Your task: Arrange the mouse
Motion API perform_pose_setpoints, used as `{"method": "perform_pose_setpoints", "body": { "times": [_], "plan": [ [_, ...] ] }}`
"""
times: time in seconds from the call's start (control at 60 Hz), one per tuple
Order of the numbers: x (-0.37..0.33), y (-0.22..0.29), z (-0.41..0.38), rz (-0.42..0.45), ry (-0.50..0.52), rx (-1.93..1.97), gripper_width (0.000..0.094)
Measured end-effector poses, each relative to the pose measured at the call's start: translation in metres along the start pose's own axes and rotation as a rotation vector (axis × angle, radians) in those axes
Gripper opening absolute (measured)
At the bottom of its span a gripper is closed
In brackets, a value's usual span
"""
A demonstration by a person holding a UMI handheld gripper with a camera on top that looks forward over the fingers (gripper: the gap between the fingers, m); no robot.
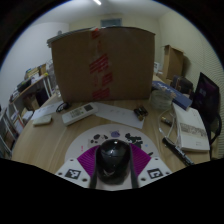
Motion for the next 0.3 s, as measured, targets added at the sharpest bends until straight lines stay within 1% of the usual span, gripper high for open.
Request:
{"method": "perform_pose_setpoints", "body": {
  "times": [0.017, 0.033, 0.05, 0.067, 0.133, 0.183, 0.3],
  "plan": [
    [-0.001, 0.0, 0.0, -0.006, 0.002, -0.008, 0.0511],
    [-0.002, 0.001, 0.0, -0.01, 0.005, -0.017, 0.0584],
    [-0.002, 0.001, 0.0, -0.017, 0.004, -0.025, 0.0619],
    [0.0, 0.001, -0.001, -0.029, 0.0, -0.032, 0.0589],
    [-0.008, 0.0, -0.003, -0.063, -0.007, -0.031, 0.0681],
    [-0.021, 0.003, -0.008, -0.053, -0.003, -0.022, 0.0719],
    [-0.073, 0.012, -0.021, -0.029, -0.005, 0.029, 0.0737]
  ]
}}
Point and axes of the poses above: the point between the fingertips, and its own axes, seen from behind it with the camera up: z to the right, y up, x forward, the way the camera looks, the point moved 7 cm from there along -x, backward, against the way the camera looks, and after that the axes turned 2 degrees about y, right-handed, at the moved point
